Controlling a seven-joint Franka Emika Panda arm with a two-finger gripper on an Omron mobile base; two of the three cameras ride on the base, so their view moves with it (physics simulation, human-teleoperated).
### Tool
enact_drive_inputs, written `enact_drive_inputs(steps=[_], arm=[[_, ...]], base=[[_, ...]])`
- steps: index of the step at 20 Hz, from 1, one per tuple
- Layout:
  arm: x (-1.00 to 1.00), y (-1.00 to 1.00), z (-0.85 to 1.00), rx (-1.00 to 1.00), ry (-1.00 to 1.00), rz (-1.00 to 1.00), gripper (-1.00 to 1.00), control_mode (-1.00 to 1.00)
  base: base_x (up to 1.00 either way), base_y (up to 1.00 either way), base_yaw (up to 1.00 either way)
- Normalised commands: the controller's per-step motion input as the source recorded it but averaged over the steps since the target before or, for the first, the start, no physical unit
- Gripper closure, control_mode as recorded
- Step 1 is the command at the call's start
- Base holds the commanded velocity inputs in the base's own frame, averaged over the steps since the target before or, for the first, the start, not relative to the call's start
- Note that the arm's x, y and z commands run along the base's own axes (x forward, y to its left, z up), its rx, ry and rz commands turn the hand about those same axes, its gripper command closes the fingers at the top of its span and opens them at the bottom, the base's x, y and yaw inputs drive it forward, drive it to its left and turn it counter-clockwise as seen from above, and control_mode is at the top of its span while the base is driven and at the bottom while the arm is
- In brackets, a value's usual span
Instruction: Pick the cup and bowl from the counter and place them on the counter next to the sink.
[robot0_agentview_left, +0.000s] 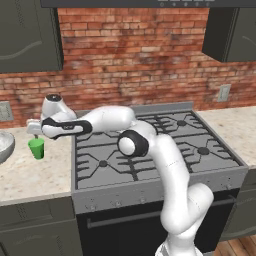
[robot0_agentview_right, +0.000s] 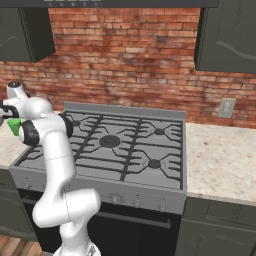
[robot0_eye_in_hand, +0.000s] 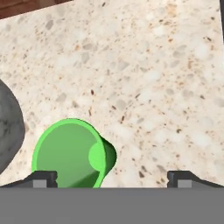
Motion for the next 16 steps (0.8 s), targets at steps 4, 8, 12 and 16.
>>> enact_drive_inputs(steps=[4, 8, 12, 16], arm=[[0.03, 0.05, -0.17, 0.0, 0.02, 0.0, -1.0, -1.0], [0.0, 0.0, -0.22, 0.0, 0.02, 0.0, -1.0, -1.0], [0.02, 0.0, -0.25, 0.0, 0.0, 0.0, -1.0, -1.0], [0.05, 0.0, -0.26, 0.0, 0.0, 0.0, -1.0, -1.0]], base=[[0.0, 0.0, 0.0], [0.0, 0.0, 0.0], [0.0, 0.0, 0.0], [0.0, 0.0, 0.0]])
